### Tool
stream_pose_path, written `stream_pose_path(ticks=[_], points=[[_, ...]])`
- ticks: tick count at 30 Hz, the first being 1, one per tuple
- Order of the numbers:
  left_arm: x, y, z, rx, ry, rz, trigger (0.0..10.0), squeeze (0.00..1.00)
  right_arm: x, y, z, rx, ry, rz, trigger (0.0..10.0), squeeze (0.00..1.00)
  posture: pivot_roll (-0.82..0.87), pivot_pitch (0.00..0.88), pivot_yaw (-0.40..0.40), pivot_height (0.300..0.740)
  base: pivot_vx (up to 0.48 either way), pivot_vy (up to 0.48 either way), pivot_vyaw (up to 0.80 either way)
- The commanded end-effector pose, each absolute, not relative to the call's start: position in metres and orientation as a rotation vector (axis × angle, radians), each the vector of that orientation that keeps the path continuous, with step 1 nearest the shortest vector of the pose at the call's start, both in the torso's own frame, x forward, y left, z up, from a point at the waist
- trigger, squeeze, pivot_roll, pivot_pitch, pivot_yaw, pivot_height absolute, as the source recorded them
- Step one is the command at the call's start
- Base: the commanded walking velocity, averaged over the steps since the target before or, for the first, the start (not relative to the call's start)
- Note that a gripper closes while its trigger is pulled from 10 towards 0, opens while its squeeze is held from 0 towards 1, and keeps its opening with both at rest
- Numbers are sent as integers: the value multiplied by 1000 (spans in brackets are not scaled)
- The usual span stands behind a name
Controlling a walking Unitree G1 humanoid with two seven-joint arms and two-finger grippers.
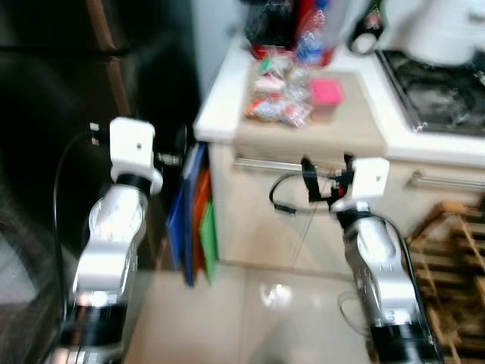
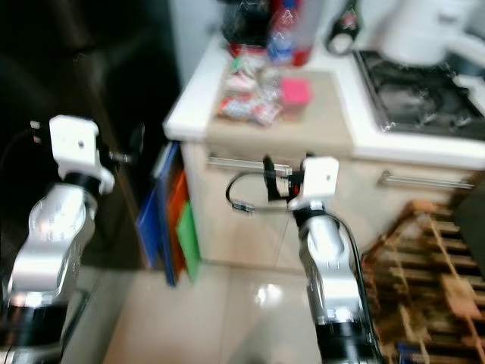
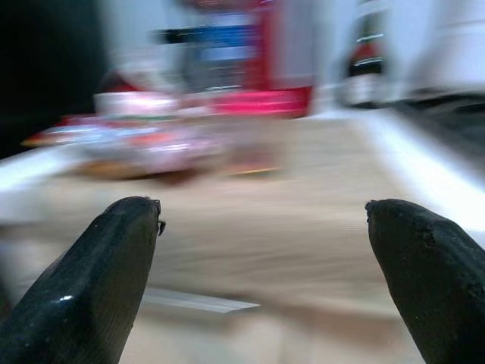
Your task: Restocking fridge
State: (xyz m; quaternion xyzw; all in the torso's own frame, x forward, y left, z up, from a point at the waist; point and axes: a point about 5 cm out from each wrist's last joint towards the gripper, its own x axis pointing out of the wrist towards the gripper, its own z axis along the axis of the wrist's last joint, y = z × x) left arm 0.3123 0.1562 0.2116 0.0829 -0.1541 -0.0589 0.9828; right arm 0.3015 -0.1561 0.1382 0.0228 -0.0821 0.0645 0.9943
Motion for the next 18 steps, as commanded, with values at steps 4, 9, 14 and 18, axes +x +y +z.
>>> stream_pose_path(ticks=[4, 9, 14, 18], points=[[309, 151, 209, 155, -317, -138, 10000, 0, 304, -158, 151, 40, -212, 113, 10000, 408, 42, 0, 21, 740, 480, 0, 0], [308, 151, 218, 136, -359, -118, 10000, 0, 307, -149, 186, 25, -333, 146, 10000, 404, 44, 0, 19, 740, 480, 0, 0], [306, 148, 236, 120, -429, -101, 10000, 0, 313, -134, 251, 39, -533, 224, 10000, 392, 45, 0, 23, 740, 480, 0, 0], [306, 146, 241, 114, -448, -84, 10000, 0, 315, -131, 279, 63, -610, 248, 10000, 388, 46, 0, 23, 740, 412, 0, 0]])
